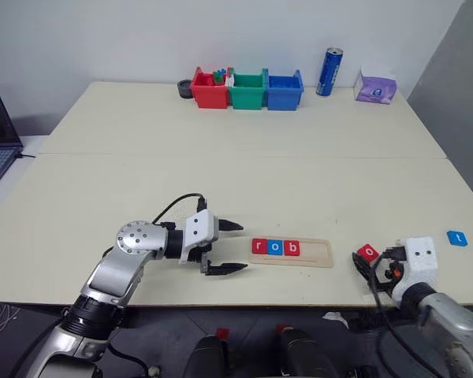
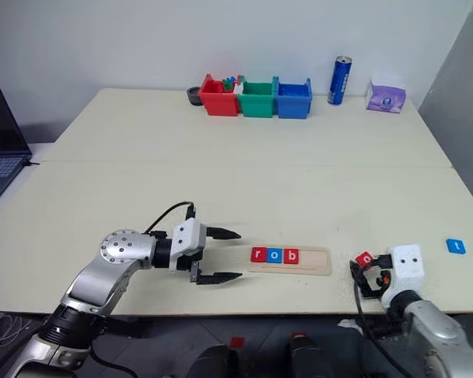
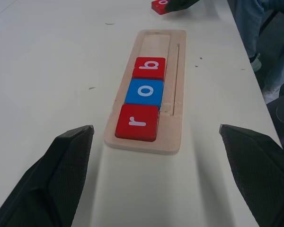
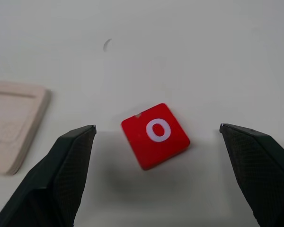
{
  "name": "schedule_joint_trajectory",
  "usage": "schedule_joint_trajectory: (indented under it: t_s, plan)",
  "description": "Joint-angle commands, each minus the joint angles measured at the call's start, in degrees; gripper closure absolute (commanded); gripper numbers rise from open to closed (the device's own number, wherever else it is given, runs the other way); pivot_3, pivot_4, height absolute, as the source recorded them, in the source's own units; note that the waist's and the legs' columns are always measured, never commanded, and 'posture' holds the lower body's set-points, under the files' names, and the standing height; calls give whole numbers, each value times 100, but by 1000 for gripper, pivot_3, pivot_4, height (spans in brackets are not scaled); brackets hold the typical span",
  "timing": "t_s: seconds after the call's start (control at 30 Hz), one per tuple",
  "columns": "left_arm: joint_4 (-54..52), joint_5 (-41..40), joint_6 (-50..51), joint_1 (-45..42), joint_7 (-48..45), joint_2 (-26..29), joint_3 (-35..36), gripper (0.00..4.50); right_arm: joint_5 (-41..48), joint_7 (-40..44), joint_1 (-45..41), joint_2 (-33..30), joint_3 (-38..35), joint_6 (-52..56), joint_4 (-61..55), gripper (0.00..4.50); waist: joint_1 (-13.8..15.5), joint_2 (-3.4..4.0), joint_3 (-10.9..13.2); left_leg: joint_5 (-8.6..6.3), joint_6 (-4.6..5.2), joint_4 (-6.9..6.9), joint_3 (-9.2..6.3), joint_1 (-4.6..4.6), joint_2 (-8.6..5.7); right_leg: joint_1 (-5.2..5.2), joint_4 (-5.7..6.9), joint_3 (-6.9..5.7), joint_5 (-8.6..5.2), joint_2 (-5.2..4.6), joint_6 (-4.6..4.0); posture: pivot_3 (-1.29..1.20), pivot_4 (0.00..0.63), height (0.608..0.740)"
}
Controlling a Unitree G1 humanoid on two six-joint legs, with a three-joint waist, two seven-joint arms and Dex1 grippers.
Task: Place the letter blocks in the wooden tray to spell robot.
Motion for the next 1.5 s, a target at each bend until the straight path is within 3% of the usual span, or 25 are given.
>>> schedule_joint_trajectory:
  t_s: [0.03,0.27,0.6,1.33,1.43,1.5]
  plan:
    - [-47,-11,-127,-91,-46,-22,-8,0,-446,-727,3,425,468,-27,-525,53,0,0,-1,0,0,-5,-1,-2,1,-2,-1,0,-1,0,-2,0,150,740]
    - [-100,-11,-103,-66,-23,-40,-21,0,-1031,-1636,-69,1221,496,62,-354,53,1,1,-1,0,0,-3,-3,-7,1,-2,-2,-2,-5,-1,-6,0,150,740]
    - [-148,-10,-45,-78,-6,-45,-38,0,-931,-1751,-162,1967,104,404,-118,53,-1,2,-2,0,0,-5,-3,-5,4,-2,0,-5,-5,0,-7,0,150,740]
    - [-119,13,-106,22,33,-64,-39,0,-1191,-1766,-578,2135,227,489,439,53,-12,-34,-25,0,0,-3,-3,2,4,2,-2,-1,-4,-1,-7,0,150,740]
    - [-135,12,-97,31,45,-75,-44,0,-1216,-1740,-550,2088,223,408,507,671,-13,-37,-27,0,0,-3,-4,4,4,3,-2,1,-4,-1,-7,0,150,740]
    - [-144,13,-89,37,54,-78,-44,0,-1239,-1702,-512,2036,233,374,515,1334,-13,-37,-27,0,0,-3,-4,4,4,4,-2,1,-4,-1,-7,0,150,740]
